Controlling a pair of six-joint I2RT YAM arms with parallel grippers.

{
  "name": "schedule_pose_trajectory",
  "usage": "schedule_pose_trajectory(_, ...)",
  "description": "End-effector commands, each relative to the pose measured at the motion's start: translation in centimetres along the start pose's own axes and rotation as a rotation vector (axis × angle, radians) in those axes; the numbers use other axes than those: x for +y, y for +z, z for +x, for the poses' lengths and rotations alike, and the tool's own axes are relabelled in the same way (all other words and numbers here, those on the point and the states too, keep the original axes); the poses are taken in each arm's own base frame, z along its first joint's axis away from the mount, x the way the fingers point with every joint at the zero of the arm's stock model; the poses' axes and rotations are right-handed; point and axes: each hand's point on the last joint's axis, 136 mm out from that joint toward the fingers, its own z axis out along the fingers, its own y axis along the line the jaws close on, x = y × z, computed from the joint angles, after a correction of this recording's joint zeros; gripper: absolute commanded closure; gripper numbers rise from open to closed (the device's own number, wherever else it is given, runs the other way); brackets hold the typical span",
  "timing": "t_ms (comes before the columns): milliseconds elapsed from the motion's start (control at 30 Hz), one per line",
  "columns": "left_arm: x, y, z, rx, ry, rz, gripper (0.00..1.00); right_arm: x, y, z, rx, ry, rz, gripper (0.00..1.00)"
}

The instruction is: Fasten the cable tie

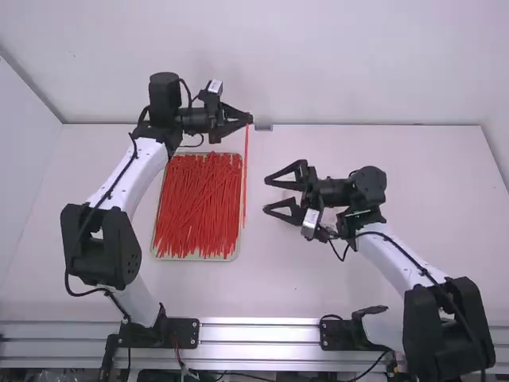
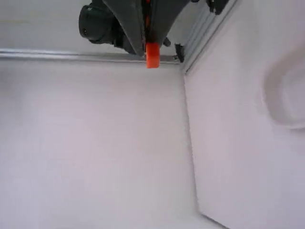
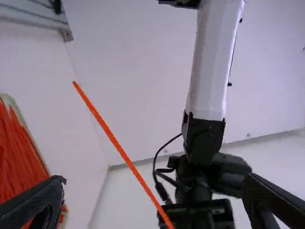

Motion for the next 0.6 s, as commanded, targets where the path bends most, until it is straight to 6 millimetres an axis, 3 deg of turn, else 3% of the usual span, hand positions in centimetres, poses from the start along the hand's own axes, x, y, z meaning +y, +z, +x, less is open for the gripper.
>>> schedule_pose_trajectory(0, -0.9, -0.1, -0.6, -0.028, -0.025, -0.002, 0.98, -1.4, 0.8, 0.2, 0.021, -0.136, 0.026, 0.01)
schedule_pose_trajectory(267, -0.8, 0.0, -0.6, -0.024, -0.056, 0.0, 0.98, -1.5, 2.1, -0.3, 0.008, -0.17, 0.037, 0.01)
schedule_pose_trajectory(567, -1.4, 2.0, 1.5, 0.056, -0.035, 0.016, 0.98, -1.7, 2.4, -0.1, 0.026, -0.175, 0.048, 0.01)
